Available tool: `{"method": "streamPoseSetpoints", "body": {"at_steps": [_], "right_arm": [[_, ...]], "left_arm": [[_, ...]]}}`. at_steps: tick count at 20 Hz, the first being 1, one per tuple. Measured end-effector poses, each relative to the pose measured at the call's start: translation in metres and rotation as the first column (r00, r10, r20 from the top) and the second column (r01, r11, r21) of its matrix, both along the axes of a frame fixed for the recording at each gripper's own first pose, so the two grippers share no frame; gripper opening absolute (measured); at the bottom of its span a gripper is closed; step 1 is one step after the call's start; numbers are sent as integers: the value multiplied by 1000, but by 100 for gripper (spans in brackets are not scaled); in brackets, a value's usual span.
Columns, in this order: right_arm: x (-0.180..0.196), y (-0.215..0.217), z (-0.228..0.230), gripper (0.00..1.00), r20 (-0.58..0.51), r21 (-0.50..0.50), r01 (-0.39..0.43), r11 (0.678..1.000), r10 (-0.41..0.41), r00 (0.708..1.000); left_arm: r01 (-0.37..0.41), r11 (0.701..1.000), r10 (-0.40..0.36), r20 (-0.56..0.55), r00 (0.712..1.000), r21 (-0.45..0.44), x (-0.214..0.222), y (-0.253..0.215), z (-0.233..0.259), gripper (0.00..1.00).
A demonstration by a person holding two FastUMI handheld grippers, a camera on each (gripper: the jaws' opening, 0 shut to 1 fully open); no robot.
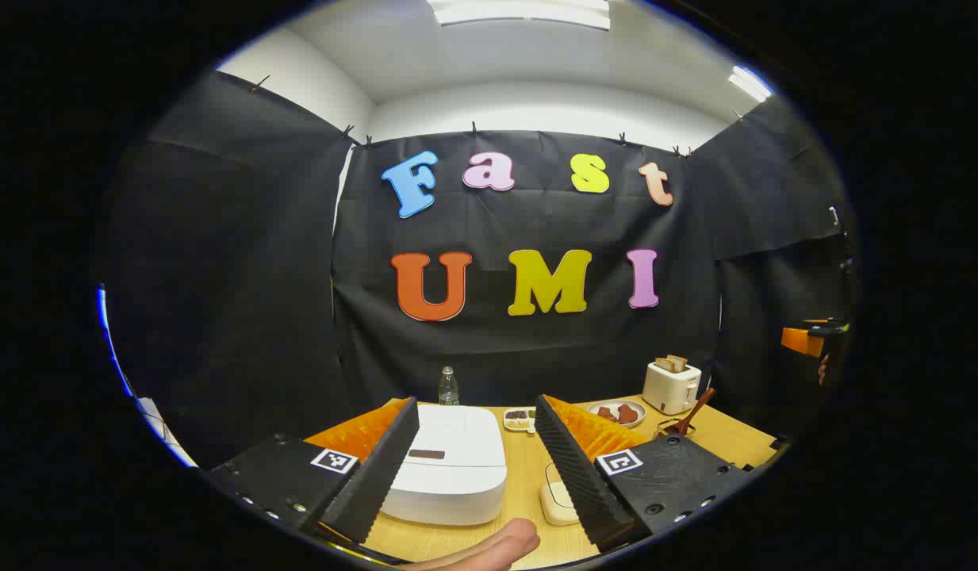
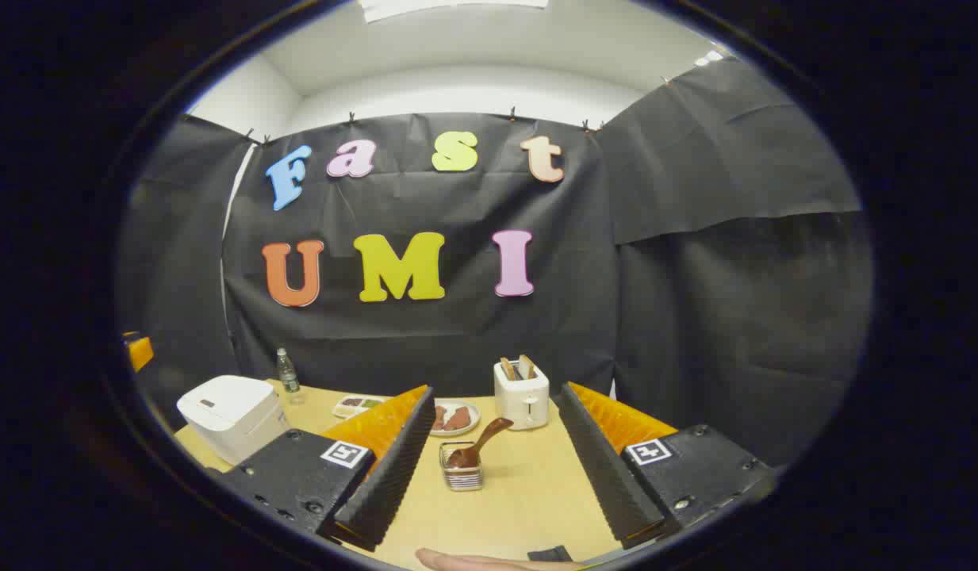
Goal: Close the left gripper, press the button to open the rice cooker; take a wooden spoon from the chopstick holder with the right hand, scoop a spoonful of rice and pour it into the rice cooker, then put the wooden spoon back into the chopstick holder.
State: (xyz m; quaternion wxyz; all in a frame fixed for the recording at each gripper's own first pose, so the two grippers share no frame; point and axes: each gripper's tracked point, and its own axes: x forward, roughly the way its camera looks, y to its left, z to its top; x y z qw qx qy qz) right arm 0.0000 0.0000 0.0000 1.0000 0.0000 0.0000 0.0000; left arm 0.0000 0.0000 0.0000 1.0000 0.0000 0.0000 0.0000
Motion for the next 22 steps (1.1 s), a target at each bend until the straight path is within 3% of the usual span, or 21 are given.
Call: {"method": "streamPoseSetpoints", "body": {"at_steps": [2, 4, 13, 17, 22], "right_arm": [[-2, 0, 3, 96, 9, -9, -4, 1000, 5, 1000], [-2, -4, 3, 100, 12, -14, 6, 1000, -5, 1000], [-7, 6, 12, 100, 39, -18, -2, 1000, 3, 999], [-7, 15, 6, 100, 35, -16, -13, 1000, 13, 999], [-1, 24, -5, 100, 20, -21, -29, 999, 29, 999]], "left_arm": [[7, 1000, -7, -5, 1000, 7, 1, -3, -3, 94], [0, 1000, 1, -14, 1000, 4, 4, -3, -8, 94], [-56, 997, 54, -33, 998, -50, 17, 20, -23, 95], [28, 996, -35, -79, 996, -85, 24, 8, -36, 94], [4, 998, -12, -134, 991, -63, 41, 22, -56, 94]]}}
